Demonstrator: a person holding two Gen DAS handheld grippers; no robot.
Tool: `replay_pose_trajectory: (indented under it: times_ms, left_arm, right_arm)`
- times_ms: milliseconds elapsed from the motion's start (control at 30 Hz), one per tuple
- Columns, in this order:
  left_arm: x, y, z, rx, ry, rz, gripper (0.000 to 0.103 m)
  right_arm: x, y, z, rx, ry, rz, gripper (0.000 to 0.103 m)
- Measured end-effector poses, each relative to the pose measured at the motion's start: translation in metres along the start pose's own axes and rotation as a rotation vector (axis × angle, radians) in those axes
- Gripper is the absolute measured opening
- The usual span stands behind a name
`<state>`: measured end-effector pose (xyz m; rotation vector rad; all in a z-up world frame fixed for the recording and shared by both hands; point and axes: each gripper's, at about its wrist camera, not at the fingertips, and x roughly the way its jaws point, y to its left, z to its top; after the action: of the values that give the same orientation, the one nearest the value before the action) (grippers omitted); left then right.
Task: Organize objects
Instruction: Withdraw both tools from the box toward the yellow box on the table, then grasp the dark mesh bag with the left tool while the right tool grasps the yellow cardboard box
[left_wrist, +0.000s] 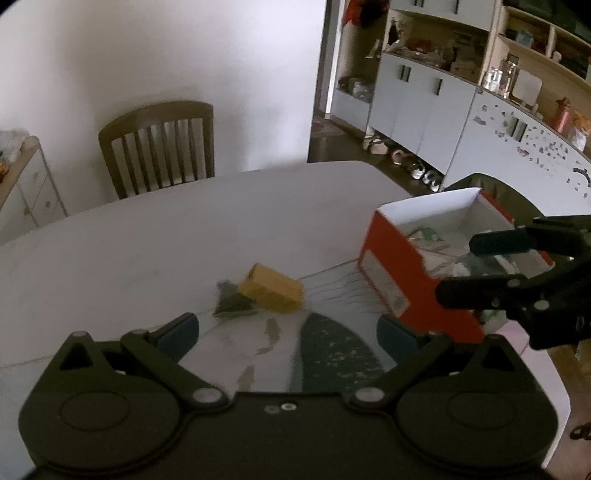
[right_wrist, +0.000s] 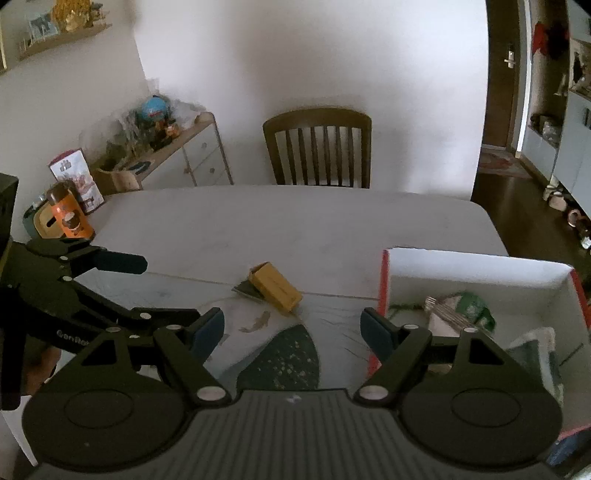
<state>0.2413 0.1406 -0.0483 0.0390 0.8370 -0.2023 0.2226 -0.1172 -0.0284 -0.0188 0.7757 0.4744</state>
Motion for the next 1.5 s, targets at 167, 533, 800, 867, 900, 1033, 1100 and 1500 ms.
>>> replay_pose_trajectory:
  times_ms: [167,533,800,867,900,1033,1100,1500]
  left_arm:
    - [0.013,0.02,-0.004,-0.008,-0.003,0.017,0.102]
    - [0.062,0.05,-0.013,-0.019,0.003,0.042,0.102]
    - [0.103,0.055,-0.021,0.005,0.011,0.047,0.102]
    - [0.111,0.056,-0.021,0.011,0.011,0.044,0.102]
    - [0.115,0.056,-0.022,0.015,0.008,0.045,0.102]
    - [0.13,0.056,-0.024,0.038,-0.007,0.037,0.102]
    - [0.135,0.055,-0.024,0.045,-0.012,0.031,0.102]
    - [0.158,0.052,-0.026,0.036,0.002,0.005,0.087]
  right_arm:
    - [0.026,0.01,0.01,-0.005,0.032,0.001,0.081]
    - [0.089,0.02,0.025,-0.032,0.11,-0.007,0.081]
    - [0.136,0.025,0.034,-0.069,0.168,-0.016,0.081]
    - [0.148,0.026,0.033,-0.089,0.188,-0.019,0.081]
    - [0.155,0.026,0.033,-0.098,0.199,-0.022,0.081]
    - [0.178,0.026,0.034,-0.12,0.224,-0.032,0.081]
    - [0.187,0.024,0.034,-0.112,0.234,-0.03,0.081]
    - [0.22,0.027,0.039,-0.127,0.269,-0.007,0.075]
